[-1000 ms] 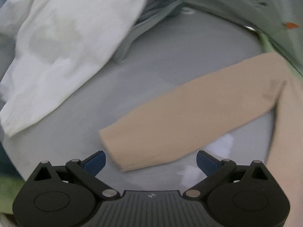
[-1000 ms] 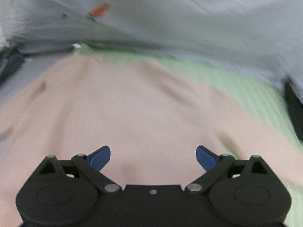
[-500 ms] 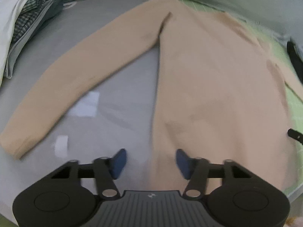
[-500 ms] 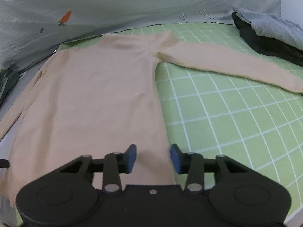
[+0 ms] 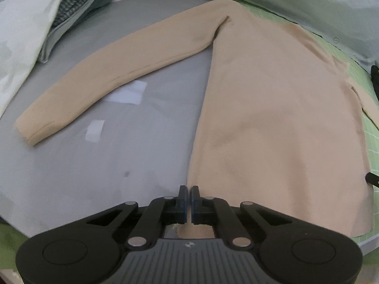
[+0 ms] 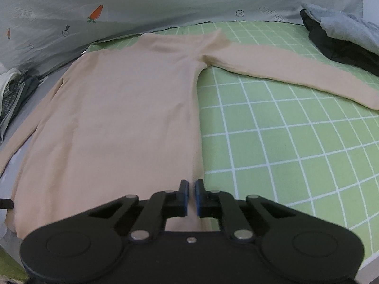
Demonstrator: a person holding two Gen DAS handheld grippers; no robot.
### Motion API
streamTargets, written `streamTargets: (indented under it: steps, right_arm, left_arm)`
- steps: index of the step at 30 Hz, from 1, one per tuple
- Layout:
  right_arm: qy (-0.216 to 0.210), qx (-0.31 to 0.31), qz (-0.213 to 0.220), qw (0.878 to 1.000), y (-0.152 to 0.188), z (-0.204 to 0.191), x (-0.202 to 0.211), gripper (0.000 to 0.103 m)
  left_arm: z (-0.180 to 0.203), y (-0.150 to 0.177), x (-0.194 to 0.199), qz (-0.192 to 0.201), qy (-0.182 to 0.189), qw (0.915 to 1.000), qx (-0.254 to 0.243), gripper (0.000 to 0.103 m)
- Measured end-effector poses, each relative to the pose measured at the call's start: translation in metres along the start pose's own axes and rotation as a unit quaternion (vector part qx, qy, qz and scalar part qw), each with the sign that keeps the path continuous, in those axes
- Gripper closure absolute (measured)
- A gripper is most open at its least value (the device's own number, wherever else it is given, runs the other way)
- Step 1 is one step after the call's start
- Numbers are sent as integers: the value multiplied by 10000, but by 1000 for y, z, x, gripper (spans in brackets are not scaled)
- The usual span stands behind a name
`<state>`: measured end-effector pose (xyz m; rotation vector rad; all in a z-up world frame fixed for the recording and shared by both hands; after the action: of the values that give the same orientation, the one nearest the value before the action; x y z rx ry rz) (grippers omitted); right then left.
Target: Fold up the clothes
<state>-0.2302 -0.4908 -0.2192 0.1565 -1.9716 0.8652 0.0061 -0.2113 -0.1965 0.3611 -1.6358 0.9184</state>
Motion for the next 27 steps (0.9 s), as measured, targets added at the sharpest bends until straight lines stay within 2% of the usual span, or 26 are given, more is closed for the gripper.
streamTargets:
  steps: [10, 11, 13, 15, 16, 17, 18, 21, 22, 23, 27]
  right_arm:
    - [72, 119, 9, 9999, 6, 7, 7, 96]
    - [58, 96, 22, 9999, 5, 7, 6, 95]
    - [35, 77, 41, 10000, 3, 7, 6, 92]
    - [47, 76, 68, 9999, 0, 7, 5, 83]
    - [77, 84, 104, 9999, -3, 7, 5, 72]
    - [102, 91, 175, 9998, -7, 7, 6, 62]
    - [126, 99, 247, 9996, -12, 8, 7, 58]
    - [169, 173, 507, 9984, -32, 7, 10, 39]
    - [152, 259, 582, 9979, -39, 5, 9, 25]
    - [149, 362, 659, 9971, -47, 3, 7, 17]
    - [135, 710, 859, 9937, -81, -5, -7, 16]
  left_arm:
    - [13, 18, 14, -256, -133, 9996, -59, 99]
    - [14, 16, 15, -252, -190, 9994, -112, 94]
    - [15, 13, 18, -248, -362, 9988, -214, 91]
    - [16, 7, 22, -206, -464, 9984, -261, 81]
    - [15, 2, 24, -169, -476, 9984, -244, 77]
    - [14, -3, 25, -127, -468, 9986, -201, 65]
    - [12, -9, 27, -69, -467, 9988, -134, 55]
    - [4, -22, 35, 116, -477, 9988, -9, 46]
    - [4, -28, 36, 141, -485, 9987, -2, 44]
    - [5, -35, 35, 154, -495, 9987, -20, 42]
    - [20, -66, 22, 149, -505, 9985, -172, 40]
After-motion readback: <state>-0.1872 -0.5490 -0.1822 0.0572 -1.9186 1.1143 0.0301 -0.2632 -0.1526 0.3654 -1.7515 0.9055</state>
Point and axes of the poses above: each gripper's, at about its wrist camera, not at the fingertips, and x roughly against the way its jaws point, z to its right, y to its underside, the point moved 6 cm from there along -x, roughly the way its jaws point, and after that the axes turned 15 degrees about -x, right-handed, at the moved point
